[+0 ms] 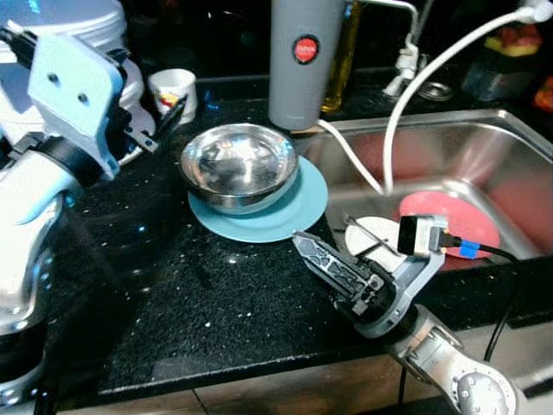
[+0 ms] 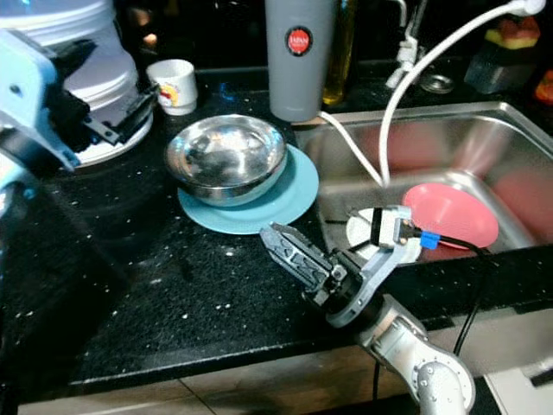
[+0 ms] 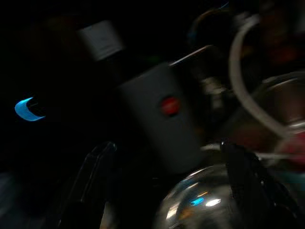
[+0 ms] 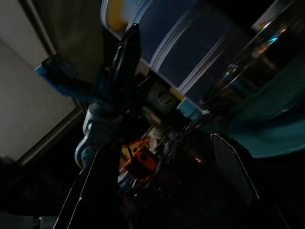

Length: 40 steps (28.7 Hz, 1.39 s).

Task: Kitchen organization

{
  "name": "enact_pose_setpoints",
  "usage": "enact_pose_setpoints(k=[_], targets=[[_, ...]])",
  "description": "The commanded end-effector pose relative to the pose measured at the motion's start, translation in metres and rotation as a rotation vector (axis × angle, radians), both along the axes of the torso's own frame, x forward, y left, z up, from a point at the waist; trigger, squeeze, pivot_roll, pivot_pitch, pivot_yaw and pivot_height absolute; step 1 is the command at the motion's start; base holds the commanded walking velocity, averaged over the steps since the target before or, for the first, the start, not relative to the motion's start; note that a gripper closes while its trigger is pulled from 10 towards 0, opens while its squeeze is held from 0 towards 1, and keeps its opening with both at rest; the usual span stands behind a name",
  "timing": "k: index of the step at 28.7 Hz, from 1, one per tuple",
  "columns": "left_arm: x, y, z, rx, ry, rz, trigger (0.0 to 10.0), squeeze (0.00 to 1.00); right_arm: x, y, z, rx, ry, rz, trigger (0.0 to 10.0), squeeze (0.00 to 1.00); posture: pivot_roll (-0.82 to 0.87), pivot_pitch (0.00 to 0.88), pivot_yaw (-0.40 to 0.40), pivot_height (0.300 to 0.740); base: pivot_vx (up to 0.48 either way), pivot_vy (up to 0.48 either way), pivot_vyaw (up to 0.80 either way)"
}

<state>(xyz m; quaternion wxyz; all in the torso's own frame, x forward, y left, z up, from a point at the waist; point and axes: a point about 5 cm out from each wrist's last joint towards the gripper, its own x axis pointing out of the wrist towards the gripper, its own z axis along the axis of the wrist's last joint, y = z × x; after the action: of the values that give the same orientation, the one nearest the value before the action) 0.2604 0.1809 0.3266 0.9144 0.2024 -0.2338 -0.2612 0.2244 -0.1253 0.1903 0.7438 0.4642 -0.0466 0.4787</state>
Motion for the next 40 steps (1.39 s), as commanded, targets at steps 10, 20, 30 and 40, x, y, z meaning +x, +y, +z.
enact_pose_setpoints(k=[10, 20, 30, 40], targets=[[-0.025, 0.002, -0.02, 0.277, 0.256, -0.196, 10.0, 0.0, 0.002, -0.001, -0.004, 0.002, 0.024, -0.013, 10.0, 0.0, 0.14, 0.0, -0.002, 0.74, 0.0, 0.0, 0.0], [-0.028, 0.004, -0.025, 0.344, 0.347, -0.253, 10.0, 0.0, 0.002, 0.0, -0.005, -0.016, 0.018, -0.006, 10.0, 0.0, 0.13, 0.0, 0.0, 0.74, 0.0, 0.0, 0.0], [-0.017, 0.011, -0.045, 0.411, 0.419, -0.206, 10.0, 0.0, -0.001, 0.002, -0.003, -0.031, -0.011, 0.006, 10.0, 0.0, 0.12, 0.0, -0.001, 0.74, 0.0, 0.0, 0.16], [0.005, 0.002, -0.038, 0.358, 0.318, -0.205, 10.0, 0.0, -0.001, 0.002, -0.003, -0.03, 0.003, 0.001, 10.0, 0.0, 0.11, 0.0, 0.006, 0.74, 0.0, 0.0, 0.21]])
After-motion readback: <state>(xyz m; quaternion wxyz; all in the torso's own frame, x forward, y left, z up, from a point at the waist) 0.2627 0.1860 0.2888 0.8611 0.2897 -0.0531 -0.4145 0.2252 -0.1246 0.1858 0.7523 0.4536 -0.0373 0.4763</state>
